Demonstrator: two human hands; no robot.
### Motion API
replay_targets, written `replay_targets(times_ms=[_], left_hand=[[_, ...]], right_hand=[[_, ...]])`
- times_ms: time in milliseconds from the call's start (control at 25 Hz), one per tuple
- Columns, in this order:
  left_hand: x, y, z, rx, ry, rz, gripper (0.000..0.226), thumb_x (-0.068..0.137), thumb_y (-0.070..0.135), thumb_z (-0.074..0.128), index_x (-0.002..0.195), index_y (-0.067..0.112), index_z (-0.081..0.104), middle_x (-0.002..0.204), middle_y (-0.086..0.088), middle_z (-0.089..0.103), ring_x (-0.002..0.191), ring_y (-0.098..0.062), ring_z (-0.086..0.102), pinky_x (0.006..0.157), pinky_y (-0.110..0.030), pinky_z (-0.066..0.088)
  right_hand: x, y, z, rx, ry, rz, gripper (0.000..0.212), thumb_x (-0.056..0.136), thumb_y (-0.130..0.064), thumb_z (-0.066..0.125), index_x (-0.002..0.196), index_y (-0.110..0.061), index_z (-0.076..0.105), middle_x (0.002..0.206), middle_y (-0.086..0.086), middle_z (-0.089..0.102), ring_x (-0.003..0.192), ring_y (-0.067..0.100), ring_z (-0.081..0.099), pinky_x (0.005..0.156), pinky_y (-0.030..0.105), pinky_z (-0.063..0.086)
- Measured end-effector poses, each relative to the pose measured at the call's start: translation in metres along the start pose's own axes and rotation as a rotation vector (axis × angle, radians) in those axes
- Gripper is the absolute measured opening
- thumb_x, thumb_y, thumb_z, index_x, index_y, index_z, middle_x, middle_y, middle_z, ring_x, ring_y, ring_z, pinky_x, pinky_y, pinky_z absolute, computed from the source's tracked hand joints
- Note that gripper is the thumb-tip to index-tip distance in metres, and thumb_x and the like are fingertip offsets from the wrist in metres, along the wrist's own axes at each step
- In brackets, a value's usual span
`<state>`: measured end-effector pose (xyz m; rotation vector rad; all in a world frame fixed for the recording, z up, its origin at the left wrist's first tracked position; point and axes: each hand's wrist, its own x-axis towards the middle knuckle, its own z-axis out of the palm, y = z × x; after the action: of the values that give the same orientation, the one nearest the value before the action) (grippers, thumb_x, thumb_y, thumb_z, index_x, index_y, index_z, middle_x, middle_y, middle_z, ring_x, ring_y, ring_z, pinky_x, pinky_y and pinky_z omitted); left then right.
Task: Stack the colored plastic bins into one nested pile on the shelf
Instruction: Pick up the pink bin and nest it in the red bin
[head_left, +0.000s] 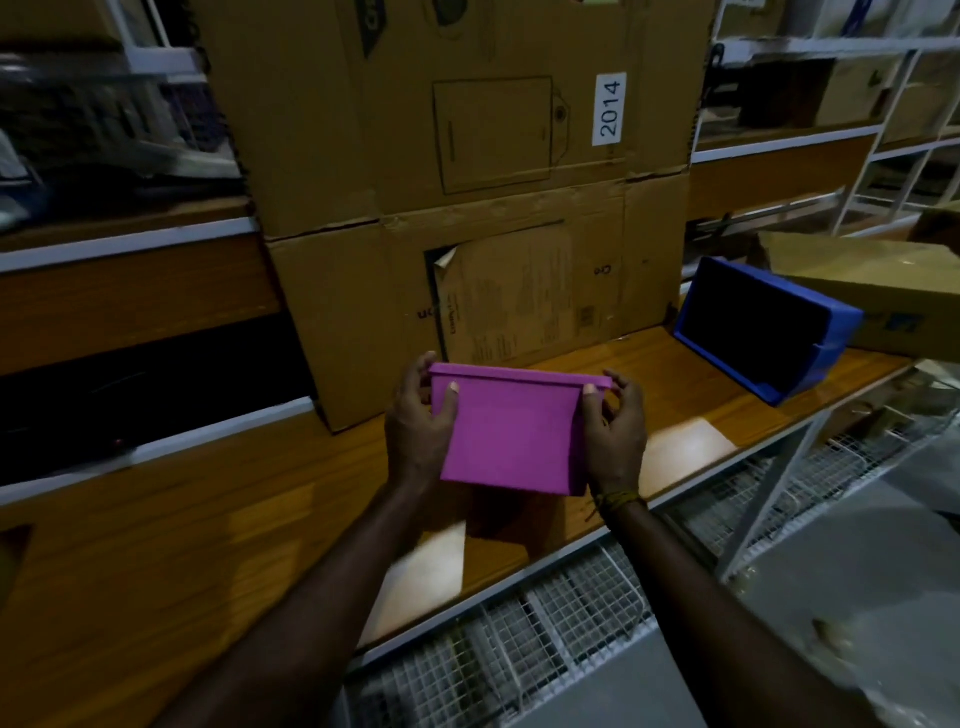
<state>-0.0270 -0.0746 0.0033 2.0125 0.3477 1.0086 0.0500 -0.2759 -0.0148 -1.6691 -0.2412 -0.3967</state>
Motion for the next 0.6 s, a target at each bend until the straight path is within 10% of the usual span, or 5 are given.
replay_targets(times_ms=[240,600], left_hand=[[0.0,-0.027,-0.096,0.039,0.16,0.035,0.042,0.09,0.018,0.061,0.131,0.024,0.054,0.119,-0.001,0.066,0.101,-0.014,0.064,0.082,-0.034,0.058],[-0.015,-0.074,-0.212,0.09,0.243,0.067,0.035,0.09,0.015,0.058,0.125,0.017,0.058,0.116,-0.002,0.066,0.1,-0.019,0.064,0.079,-0.039,0.057]], right_hand=[[-0.035,-0.045,0.071,0.034,-0.017,0.009,0.034,0.094,-0.036,0.058,0.124,-0.02,0.055,0.114,0.006,0.061,0.098,0.015,0.058,0.065,0.009,0.04],[-0.117,-0.085,0.156,0.164,-0.046,0.068,0.032,0.097,-0.043,0.043,0.122,-0.033,0.06,0.121,-0.003,0.062,0.11,0.019,0.059,0.089,0.041,0.052]])
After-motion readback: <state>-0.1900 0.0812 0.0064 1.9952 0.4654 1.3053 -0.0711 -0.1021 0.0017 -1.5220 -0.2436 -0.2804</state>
